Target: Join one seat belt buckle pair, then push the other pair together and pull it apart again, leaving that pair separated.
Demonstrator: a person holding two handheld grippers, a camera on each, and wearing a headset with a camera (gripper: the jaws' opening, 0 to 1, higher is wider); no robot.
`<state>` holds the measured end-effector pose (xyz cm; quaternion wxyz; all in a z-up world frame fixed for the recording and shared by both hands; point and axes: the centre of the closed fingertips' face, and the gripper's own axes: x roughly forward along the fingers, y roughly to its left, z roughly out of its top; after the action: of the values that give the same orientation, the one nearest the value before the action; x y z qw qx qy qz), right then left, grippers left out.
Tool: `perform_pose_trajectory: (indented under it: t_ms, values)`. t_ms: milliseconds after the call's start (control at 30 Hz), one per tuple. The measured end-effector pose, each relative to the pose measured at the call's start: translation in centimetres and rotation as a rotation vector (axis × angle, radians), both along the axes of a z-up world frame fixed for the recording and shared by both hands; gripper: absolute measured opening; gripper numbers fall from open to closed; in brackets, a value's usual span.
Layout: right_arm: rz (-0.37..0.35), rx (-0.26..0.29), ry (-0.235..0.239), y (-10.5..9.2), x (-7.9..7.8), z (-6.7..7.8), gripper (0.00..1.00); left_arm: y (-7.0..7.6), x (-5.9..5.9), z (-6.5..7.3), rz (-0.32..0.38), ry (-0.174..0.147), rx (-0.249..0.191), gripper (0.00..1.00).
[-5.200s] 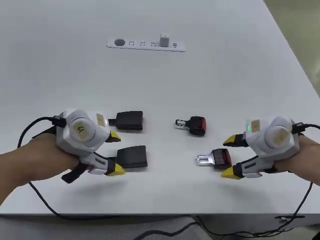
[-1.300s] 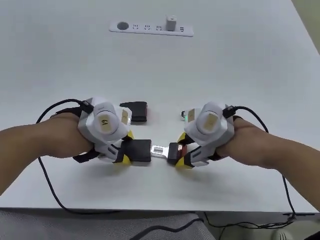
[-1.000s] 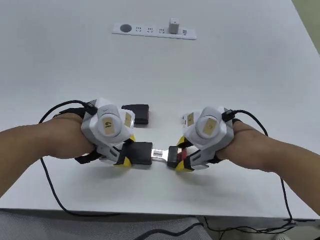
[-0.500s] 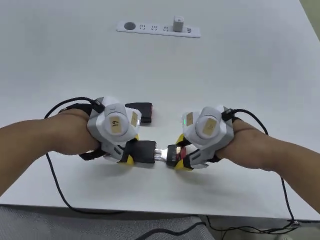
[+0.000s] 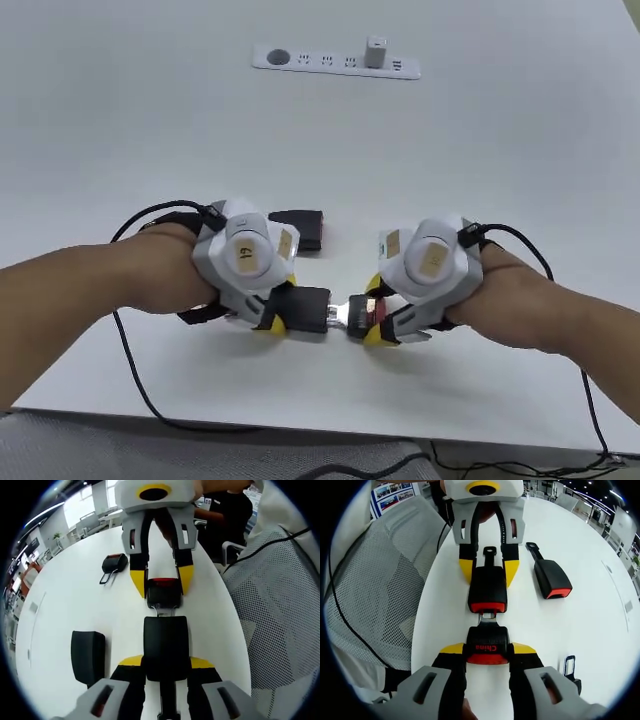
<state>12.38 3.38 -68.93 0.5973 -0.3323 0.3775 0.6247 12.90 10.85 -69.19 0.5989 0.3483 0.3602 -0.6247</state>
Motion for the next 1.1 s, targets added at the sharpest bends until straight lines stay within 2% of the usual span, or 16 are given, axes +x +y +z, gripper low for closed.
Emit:
perform_pose_trajectory:
  t_ms: [133,233,333,433,467,500,567,600,633,667,800,933,1033,1100]
  values:
    - [0.001,0.001,-0.002,0.3,0.0,-0.1,0.3,0.0,0.0,0.1,-0.007,-0.004,0.006,0.31]
    - [0.004,0.013,-0.001,1.2,-0.2,0.3,0.3,0.0,0.0,0.0,-0.009,-0.005,0.005,0.31]
    - [0.009,0.013,-0.009,1.7,-0.1,0.1,0.3,0.0,-0.1,0.0,-0.01,-0.004,0.002,0.31]
    - [-0.004,0.022,-0.005,1.8,0.0,-0.3,0.3,0.0,-0.1,-0.1,-0.01,-0.004,0.003,0.31]
    - [-0.041,0.045,0.003,2.3,0.0,-0.4,0.3,-0.1,0.0,0.0,-0.027,-0.012,-0.001,0.31]
    - [-0.007,0.016,-0.009,1.8,0.0,-0.6,0.3,0.0,-0.1,0.0,-0.016,-0.007,0.001,0.31]
    - [-0.005,0.014,-0.014,1.6,-0.2,-0.2,0.3,0.0,-0.1,0.1,-0.014,-0.008,0.006,0.31]
    - [-0.049,0.014,-0.014,1.5,0.0,0.2,0.3,0.0,-0.1,0.1,-0.017,-0.009,0.009,0.31]
    - [-0.04,0.013,-0.013,1.5,0.0,0.4,0.3,0.0,-0.2,0.1,-0.019,-0.01,0.012,0.31]
    - [-0.007,0.005,-0.013,1.7,-0.1,0.4,0.3,0.0,-0.2,0.1,-0.02,-0.01,0.013,0.31]
    - [0.006,0.002,-0.015,1.8,-0.1,0.1,0.3,0.0,-0.2,0.0,-0.019,-0.01,0.011,0.32]
    - [0.005,0.001,-0.005,1.7,-0.3,0.2,0.3,0.1,-0.2,0.1,-0.011,-0.005,0.006,0.31]
    - [-0.005,0.0,-0.007,1.3,-0.1,-0.4,0.3,0.3,-0.2,0.1,0.004,-0.008,-0.003,0.31]
    - [-0.004,0.002,-0.009,1.4,-0.4,0.2,0.3,0.4,-0.1,0.1,0.007,-0.002,-0.017,0.31]
